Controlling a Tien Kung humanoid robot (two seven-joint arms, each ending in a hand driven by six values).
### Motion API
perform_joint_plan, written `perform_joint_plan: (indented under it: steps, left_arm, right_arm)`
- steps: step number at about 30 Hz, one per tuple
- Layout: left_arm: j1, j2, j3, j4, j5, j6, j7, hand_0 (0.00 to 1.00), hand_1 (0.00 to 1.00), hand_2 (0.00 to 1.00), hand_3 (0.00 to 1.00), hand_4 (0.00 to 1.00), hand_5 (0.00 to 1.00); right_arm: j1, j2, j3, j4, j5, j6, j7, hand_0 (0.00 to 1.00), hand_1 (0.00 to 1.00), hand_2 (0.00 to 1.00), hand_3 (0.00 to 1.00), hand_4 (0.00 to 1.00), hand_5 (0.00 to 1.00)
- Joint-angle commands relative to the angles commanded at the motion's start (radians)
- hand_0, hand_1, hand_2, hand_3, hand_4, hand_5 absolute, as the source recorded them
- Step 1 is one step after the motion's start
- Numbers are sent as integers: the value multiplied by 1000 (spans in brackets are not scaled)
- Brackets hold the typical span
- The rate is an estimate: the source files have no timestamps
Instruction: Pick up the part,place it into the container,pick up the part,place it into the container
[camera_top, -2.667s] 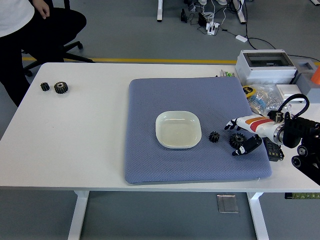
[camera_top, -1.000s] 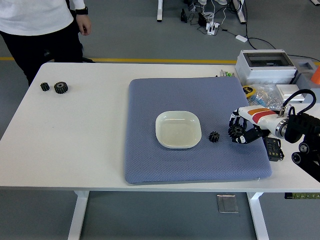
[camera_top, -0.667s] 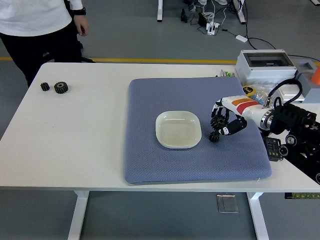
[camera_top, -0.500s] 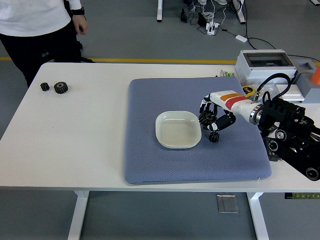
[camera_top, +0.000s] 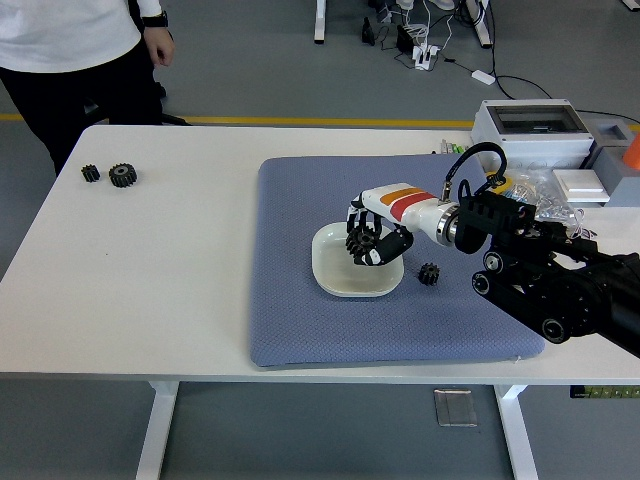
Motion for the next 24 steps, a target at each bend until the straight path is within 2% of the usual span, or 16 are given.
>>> perform_joint_plan:
  steps: [11,13,18,19,24]
  left_arm:
    - [-4,1,4,0,5,-6,4,596,558,658,561,656,568]
    - [-5,1,2,0,5,-4,3,593,552,659,560,657,566]
    - [-8,2,-1,0,11,-3,3,593,552,659,560,657,566]
    - [-8,2,-1,0,11,-3,4,593,546,659,560,659,567]
    - [-7,3,-2,0,13,-3,4,593,546,659,560,659,567]
  right_arm:
    - [13,71,-53,-70,-4,0,-7,232,416,520,492,749,219]
    - [13,74,-58,-83,0,0,-8,238,427,556,501,751,219]
    - [17,77,-65,-85,-5,2,-5,238,427,556,501,751,219]
    - [17,77,-64,-85,-7,3,-4,237,432,648,604,801,242]
    - [19,76,-55,-86,-8,8,1,237,432,648,604,801,242]
